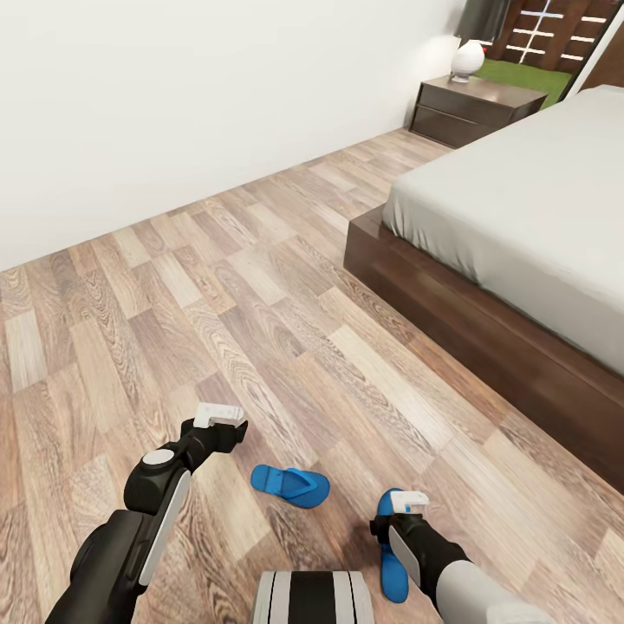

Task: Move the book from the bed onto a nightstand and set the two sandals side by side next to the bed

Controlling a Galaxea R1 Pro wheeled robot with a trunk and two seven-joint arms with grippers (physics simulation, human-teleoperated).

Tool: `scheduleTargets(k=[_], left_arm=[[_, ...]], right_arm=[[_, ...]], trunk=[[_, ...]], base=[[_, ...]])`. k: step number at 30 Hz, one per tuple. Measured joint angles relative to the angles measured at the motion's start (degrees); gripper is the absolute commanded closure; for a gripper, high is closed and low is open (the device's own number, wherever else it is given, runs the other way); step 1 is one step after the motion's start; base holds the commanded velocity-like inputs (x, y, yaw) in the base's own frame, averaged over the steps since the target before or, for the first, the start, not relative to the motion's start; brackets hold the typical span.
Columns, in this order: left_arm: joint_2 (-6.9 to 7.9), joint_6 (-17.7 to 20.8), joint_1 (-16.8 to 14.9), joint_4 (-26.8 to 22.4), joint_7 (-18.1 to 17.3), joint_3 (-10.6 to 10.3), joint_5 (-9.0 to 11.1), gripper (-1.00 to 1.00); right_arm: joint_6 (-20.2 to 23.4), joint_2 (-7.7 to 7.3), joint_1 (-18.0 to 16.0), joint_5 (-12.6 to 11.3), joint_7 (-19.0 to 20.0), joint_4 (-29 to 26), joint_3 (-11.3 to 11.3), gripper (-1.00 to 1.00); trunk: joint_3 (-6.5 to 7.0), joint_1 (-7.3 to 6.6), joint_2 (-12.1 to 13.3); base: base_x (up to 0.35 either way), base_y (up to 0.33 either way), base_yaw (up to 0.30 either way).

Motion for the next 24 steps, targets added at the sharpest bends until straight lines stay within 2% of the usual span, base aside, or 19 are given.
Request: scheduleTargets(k=[3, 11, 24], left_arm=[[0.00, 0.0, 0.0, 0.0, 0.0, 0.0, 0.0, -1.00], [0.00, -0.1, 0.0, 0.0, 0.0, 0.0, 0.0, -1.00], [0.00, -0.1, 0.0, 0.0, 0.0, 0.0, 0.0, -1.00]], right_arm=[[0.0, -0.02, 0.0, 0.0, 0.0, 0.0, 0.0, -1.00], [0.0, -0.05, -0.2, 0.0, 0.0, 0.0, 0.0, -1.00], [0.0, -0.06, -0.6, 0.0, 0.0, 0.0, 0.0, -1.00]], trunk=[[0.00, 0.00, 0.0], [-1.77, 0.21, -0.1], [-1.77, 0.21, -0.1]], base=[[0.000, 0.000, 0.000], [0.000, 0.000, 0.000], [0.000, 0.000, 0.000]])
